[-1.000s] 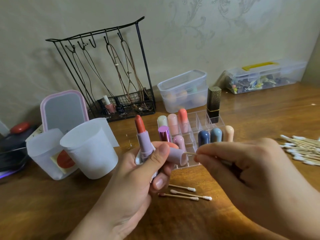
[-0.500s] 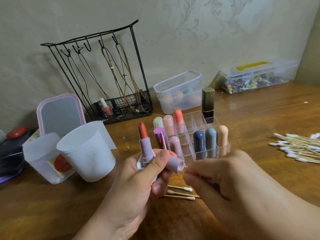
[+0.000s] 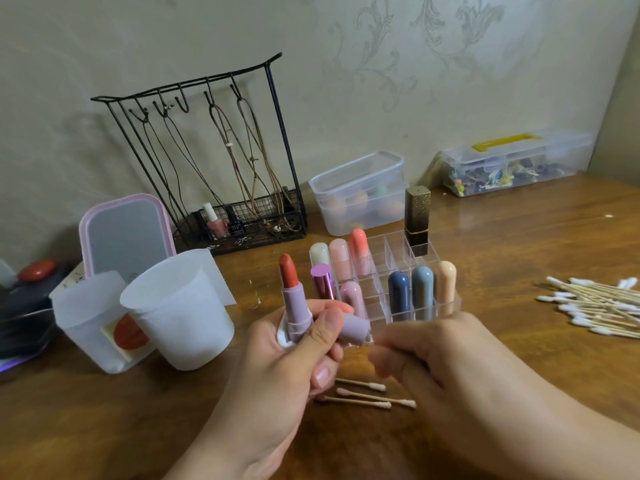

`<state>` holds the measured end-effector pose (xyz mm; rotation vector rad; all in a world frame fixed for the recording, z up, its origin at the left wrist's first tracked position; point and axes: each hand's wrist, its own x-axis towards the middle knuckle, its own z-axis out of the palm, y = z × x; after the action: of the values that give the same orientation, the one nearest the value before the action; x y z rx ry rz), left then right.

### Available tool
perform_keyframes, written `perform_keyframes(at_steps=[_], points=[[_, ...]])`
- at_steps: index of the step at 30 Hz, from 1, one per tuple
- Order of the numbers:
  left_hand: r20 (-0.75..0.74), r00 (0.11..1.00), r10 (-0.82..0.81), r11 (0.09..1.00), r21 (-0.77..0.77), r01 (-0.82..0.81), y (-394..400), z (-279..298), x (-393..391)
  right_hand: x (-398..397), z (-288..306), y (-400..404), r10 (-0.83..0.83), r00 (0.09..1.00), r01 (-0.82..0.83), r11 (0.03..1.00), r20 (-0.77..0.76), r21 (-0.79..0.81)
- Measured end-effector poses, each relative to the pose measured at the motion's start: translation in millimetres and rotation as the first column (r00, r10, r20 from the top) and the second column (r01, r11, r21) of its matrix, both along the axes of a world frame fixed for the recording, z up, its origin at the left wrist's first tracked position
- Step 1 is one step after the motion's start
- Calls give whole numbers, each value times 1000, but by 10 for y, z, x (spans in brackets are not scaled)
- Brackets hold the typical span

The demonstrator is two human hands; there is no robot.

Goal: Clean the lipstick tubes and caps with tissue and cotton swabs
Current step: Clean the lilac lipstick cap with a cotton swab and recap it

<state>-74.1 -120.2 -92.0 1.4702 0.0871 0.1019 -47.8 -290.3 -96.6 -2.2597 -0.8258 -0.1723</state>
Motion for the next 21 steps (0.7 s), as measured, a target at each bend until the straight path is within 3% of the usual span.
perform_keyframes(at_steps=[3, 5, 8, 10, 13, 17, 21], points=[[38, 999, 32, 994, 104, -36, 2, -33, 19, -28, 122, -41, 99, 994, -102, 994, -53, -41], [44, 999, 31, 995, 90, -35, 8, -33, 19, -10, 162, -72, 127, 989, -131, 990, -76, -50], [19, 1000, -7, 1000, 16, 7, 28, 2, 7, 99, 66, -107, 6, 993, -11, 999, 117, 46], [14, 1000, -17, 1000, 9, 17, 45, 13, 7, 132, 19, -115, -54, 992, 51, 998, 113, 27], [22, 1000, -15, 999, 51, 14, 43, 1, 7, 106, 3, -101, 79, 993, -70, 993, 89, -97], [30, 997, -64, 997, 41, 63, 11, 20, -5, 116, 35, -89, 14, 993, -19, 999, 118, 41], [42, 998, -45, 998, 44, 43, 29, 32, -17, 84, -11, -44, 99, 984, -102, 995, 151, 8]])
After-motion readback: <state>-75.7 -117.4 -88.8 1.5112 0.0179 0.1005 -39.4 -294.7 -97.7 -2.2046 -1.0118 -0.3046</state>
